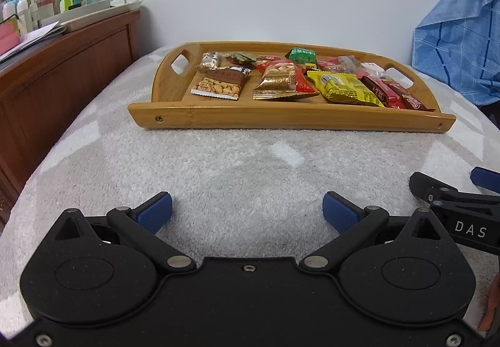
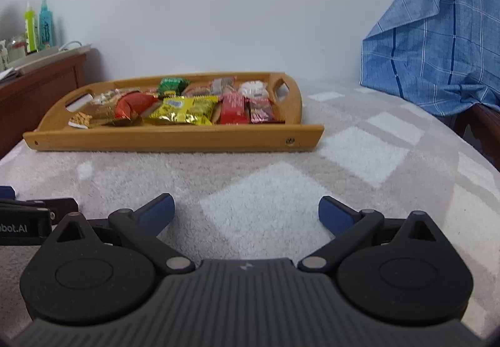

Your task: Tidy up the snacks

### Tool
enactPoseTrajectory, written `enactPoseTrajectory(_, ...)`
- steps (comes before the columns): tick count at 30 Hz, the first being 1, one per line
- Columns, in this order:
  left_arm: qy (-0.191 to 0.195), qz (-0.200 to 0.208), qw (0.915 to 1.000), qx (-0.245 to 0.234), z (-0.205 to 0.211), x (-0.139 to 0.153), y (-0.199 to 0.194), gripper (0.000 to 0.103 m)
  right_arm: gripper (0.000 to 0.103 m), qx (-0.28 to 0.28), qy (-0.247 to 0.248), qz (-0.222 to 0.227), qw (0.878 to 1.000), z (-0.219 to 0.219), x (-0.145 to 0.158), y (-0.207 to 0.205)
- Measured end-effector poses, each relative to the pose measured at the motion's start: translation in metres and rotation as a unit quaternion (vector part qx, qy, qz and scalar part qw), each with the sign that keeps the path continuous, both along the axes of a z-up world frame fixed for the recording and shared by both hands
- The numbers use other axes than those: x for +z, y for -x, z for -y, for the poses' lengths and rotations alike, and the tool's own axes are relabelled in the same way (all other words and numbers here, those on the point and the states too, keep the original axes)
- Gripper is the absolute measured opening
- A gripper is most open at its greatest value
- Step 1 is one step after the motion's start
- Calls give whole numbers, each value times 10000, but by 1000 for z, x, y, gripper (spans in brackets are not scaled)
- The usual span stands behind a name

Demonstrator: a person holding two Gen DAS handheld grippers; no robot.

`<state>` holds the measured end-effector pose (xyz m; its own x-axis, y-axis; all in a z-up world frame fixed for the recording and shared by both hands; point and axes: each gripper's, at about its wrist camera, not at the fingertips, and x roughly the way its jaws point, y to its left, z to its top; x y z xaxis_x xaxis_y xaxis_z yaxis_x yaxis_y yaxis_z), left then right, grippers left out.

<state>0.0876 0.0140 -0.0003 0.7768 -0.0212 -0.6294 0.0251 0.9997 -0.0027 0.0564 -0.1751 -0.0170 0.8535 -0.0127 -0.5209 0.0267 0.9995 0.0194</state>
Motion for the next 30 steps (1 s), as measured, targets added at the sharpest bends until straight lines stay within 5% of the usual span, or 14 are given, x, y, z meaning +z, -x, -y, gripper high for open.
enactPoseTrajectory(30,146,261,9995,-29,-5,-8,-1,103,103,49,-4,-32,10000,0,-5,-3)
